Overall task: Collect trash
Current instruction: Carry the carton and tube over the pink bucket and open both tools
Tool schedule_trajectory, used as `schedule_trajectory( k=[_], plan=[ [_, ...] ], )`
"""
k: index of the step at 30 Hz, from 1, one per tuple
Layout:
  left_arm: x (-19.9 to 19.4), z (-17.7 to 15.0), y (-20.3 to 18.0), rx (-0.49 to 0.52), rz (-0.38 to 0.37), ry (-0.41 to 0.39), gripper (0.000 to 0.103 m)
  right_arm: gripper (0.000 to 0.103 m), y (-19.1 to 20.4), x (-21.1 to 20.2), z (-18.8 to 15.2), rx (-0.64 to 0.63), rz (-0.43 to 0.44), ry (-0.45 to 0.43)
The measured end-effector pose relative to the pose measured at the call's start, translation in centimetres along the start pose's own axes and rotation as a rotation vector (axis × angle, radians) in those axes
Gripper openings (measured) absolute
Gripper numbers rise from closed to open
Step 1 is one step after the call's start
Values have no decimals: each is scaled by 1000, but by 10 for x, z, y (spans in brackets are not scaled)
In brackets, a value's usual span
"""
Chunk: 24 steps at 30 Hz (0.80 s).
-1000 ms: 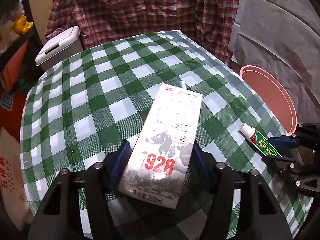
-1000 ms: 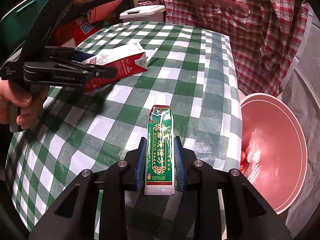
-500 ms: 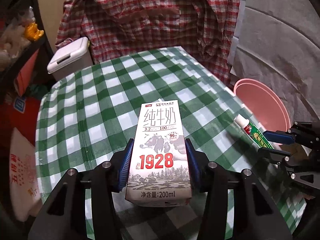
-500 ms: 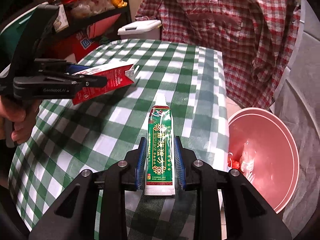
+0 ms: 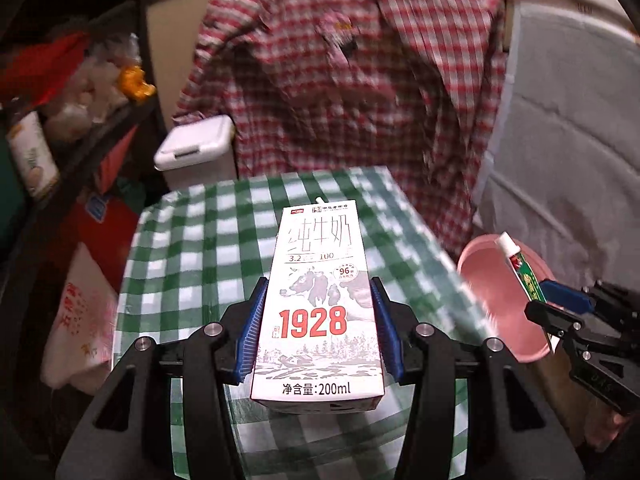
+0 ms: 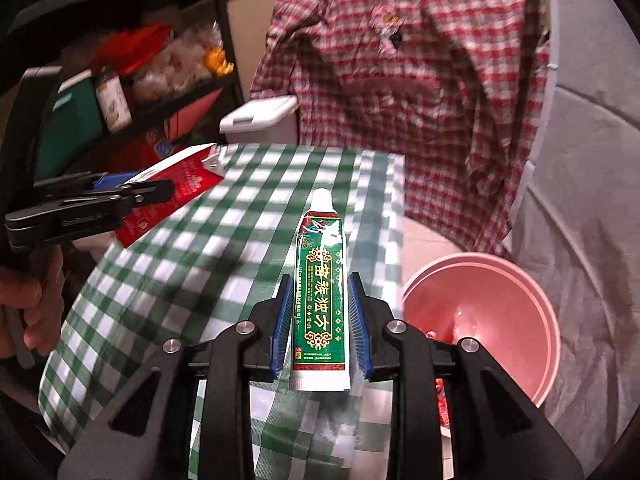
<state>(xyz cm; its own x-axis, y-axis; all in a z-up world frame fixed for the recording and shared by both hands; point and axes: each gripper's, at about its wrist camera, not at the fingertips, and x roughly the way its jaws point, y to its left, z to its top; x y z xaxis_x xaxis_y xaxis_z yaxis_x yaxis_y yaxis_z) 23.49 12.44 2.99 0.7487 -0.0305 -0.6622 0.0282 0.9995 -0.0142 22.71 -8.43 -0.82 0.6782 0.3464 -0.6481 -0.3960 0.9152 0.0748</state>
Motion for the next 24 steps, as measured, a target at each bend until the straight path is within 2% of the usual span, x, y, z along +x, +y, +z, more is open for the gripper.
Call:
schedule_trajectory(
  k=[9, 13, 19, 24],
  plan=[
    [-34, 6, -11, -67, 6, -86, 49, 28, -31, -36, 16, 44, -69, -99],
    [-41, 8, -26, -53, -2, -113, 49, 28, -54, -50, 23, 79, -102, -138],
    [-42, 11, -47, -42, -37, -137, 49, 28, -83, -66, 32, 75, -163, -170],
    [-31, 8, -73, -42, -94, -126, 49, 28, -105, -77, 36, 63, -213, -183]
  ],
)
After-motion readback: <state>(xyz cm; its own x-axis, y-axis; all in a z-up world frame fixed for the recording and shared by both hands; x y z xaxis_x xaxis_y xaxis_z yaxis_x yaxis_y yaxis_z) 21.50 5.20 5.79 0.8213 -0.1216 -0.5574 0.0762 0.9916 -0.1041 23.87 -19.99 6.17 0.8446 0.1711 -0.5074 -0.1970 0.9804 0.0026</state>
